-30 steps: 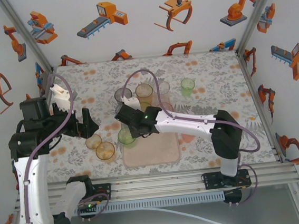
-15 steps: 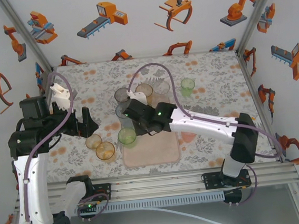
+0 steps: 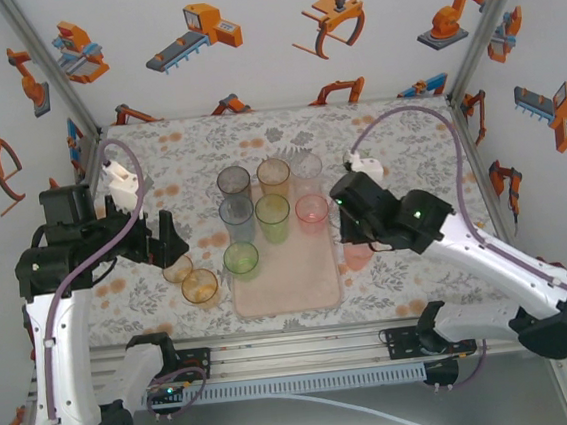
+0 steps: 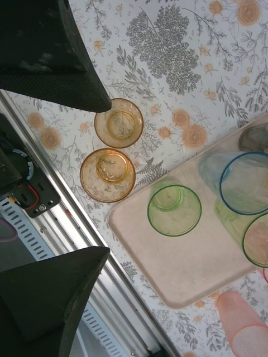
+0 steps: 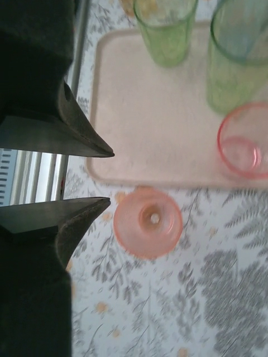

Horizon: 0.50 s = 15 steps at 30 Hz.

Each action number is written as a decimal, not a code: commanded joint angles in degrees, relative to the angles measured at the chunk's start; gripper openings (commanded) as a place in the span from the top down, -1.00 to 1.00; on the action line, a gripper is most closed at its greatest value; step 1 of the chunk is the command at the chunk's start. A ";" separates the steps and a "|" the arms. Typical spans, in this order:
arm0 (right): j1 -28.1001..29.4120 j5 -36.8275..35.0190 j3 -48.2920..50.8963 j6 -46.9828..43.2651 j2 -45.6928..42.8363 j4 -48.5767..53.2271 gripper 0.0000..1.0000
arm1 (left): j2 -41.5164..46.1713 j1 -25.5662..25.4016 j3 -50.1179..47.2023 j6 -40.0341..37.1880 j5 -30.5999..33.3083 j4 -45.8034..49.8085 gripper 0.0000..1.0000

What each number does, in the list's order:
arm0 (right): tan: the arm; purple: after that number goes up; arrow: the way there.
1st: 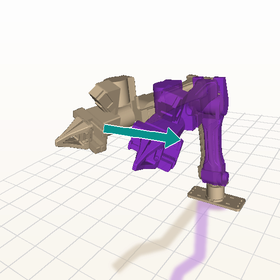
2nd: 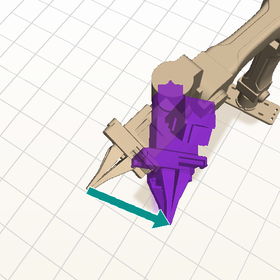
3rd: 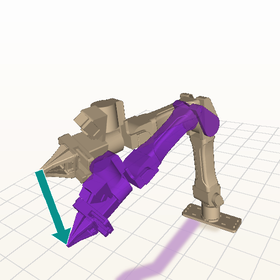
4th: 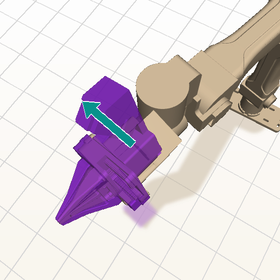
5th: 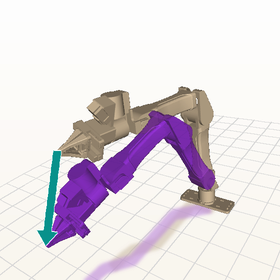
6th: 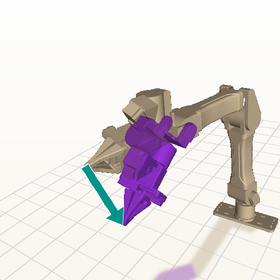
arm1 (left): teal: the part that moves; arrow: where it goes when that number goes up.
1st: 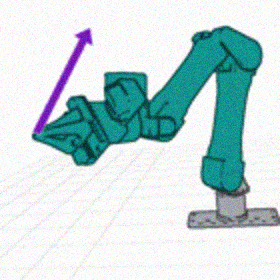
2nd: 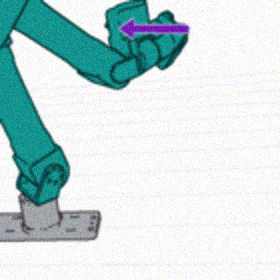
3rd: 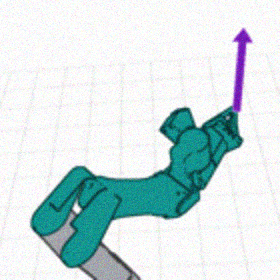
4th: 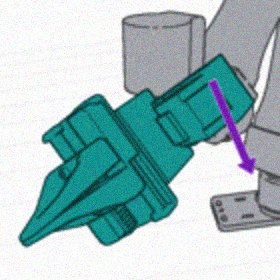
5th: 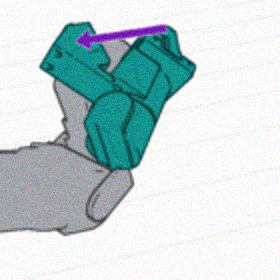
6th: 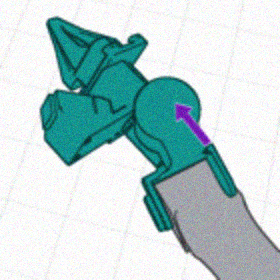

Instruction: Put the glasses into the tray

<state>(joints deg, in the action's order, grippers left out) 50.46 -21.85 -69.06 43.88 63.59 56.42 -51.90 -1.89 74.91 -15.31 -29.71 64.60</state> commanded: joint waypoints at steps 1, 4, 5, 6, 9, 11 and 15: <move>-4.96 0.32 3.42 2.78 -3.65 5.28 0.22 | -0.41 -0.04 1.09 -1.77 -2.54 1.65 -0.94; -9.92 3.39 6.25 2.01 -4.74 5.43 0.20 | -0.65 -0.22 1.02 -1.61 -2.84 1.67 -0.94; -10.57 4.02 7.18 1.81 -4.82 4.79 0.20 | -0.82 -0.31 0.97 -1.57 -2.93 1.63 -0.94; -10.95 4.56 7.82 1.50 -4.88 4.05 0.20 | -0.83 -0.39 1.09 -1.47 -2.93 1.67 -0.94; -12.25 4.90 8.93 0.96 -4.27 3.65 0.20 | -0.93 -0.55 1.32 -1.33 -2.89 1.62 -0.94; -13.04 5.22 9.62 0.56 -4.01 3.10 0.20 | -0.97 -0.61 1.42 -1.30 -2.81 1.64 -0.94; -14.28 6.55 11.38 0.13 -4.52 1.18 0.20 | -1.23 -0.88 1.02 -1.19 -2.68 1.65 -0.94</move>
<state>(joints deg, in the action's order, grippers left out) 36.93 -16.40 -58.92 44.93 59.55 58.94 -52.97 -2.37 74.91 -15.53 -31.11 65.17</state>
